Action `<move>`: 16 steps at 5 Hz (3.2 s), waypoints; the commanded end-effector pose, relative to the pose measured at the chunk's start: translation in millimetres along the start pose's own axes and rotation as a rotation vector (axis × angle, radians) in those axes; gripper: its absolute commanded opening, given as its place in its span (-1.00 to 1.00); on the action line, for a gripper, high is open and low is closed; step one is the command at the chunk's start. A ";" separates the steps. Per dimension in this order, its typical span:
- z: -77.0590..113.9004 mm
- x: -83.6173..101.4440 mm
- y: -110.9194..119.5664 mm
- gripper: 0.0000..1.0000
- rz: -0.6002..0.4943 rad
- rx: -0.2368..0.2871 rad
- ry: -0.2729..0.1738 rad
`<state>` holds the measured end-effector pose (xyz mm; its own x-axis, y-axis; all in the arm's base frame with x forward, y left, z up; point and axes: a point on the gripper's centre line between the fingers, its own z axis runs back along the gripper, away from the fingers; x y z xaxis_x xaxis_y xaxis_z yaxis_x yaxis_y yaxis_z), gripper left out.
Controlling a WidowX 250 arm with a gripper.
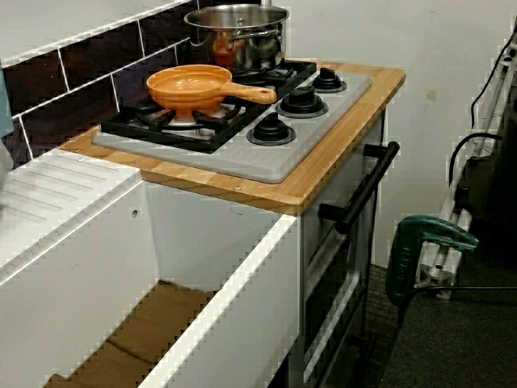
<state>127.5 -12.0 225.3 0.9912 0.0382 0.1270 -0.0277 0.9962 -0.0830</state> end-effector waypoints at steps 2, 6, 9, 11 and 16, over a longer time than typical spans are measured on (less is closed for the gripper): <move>-52.2 68.8 8.7 1.00 0.020 0.188 -0.222; -61.1 138.1 -2.8 1.00 -0.019 0.137 -0.175; -61.1 138.1 -2.8 1.00 -0.019 0.137 -0.175; -124.3 163.4 -8.5 1.00 -0.008 0.170 -0.110; -166.8 155.1 2.3 1.00 -0.026 0.209 -0.093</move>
<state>297.7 -17.9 68.9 0.9826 0.0160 0.1851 -0.0403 0.9910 0.1279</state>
